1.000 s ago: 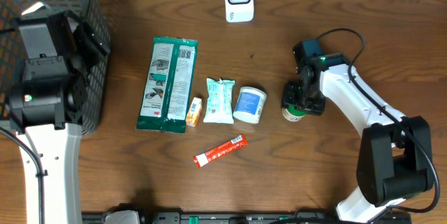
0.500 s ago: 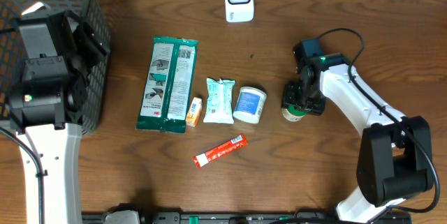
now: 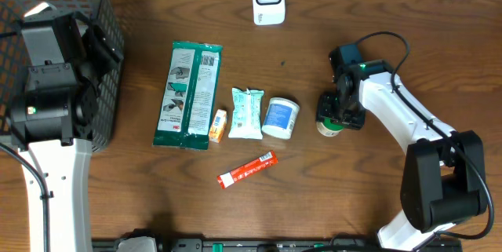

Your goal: Scan the item barcode

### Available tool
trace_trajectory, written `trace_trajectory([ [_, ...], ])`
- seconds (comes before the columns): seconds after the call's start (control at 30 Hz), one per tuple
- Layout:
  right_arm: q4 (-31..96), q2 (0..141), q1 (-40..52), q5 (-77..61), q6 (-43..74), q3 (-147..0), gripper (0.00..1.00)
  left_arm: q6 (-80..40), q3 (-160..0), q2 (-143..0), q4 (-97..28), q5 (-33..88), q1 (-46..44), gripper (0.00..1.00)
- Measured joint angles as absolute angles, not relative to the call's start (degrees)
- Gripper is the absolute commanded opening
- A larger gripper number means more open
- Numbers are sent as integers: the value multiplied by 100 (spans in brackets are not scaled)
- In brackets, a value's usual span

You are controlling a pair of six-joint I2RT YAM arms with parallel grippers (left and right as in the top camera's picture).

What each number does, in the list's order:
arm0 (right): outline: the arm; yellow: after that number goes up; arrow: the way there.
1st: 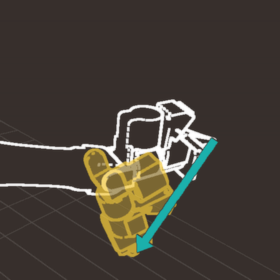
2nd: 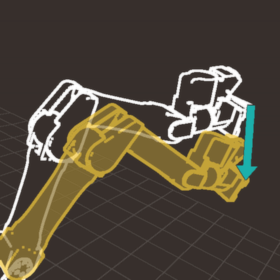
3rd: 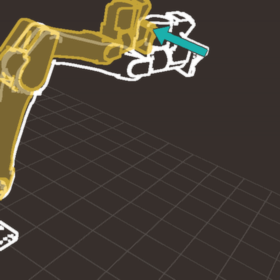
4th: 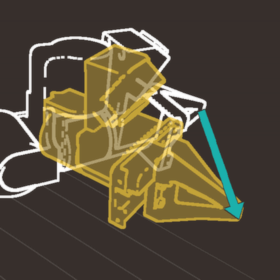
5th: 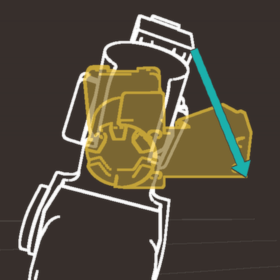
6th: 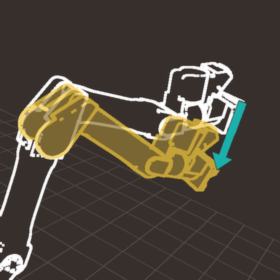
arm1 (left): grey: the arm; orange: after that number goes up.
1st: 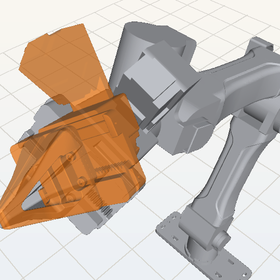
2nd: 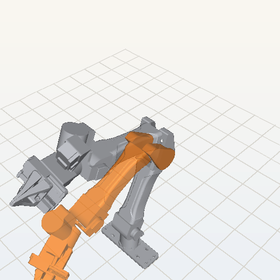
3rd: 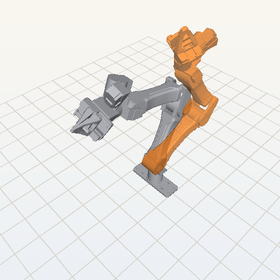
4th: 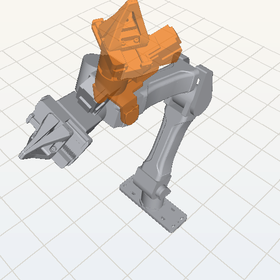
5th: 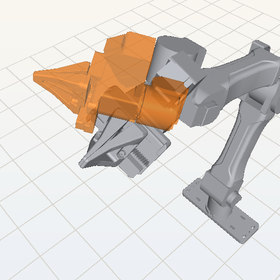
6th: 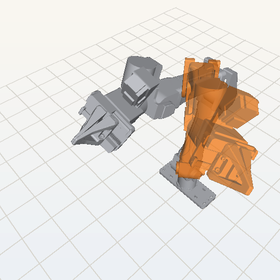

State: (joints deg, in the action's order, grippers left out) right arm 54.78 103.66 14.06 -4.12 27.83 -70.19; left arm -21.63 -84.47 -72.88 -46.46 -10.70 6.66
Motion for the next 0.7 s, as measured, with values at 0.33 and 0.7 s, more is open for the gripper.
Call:
trace_trajectory([
  [0.33, 5474, 10366, 1406, -410, 2783, -7019, 60, -2163, -8447, -7288, -4644, -1070, 666, 84],
  [0.7, 5682, 10366, 1406, -364, 2447, -7306, 44, -2163, -8447, -7288, -4646, -1070, 666, 84],
])
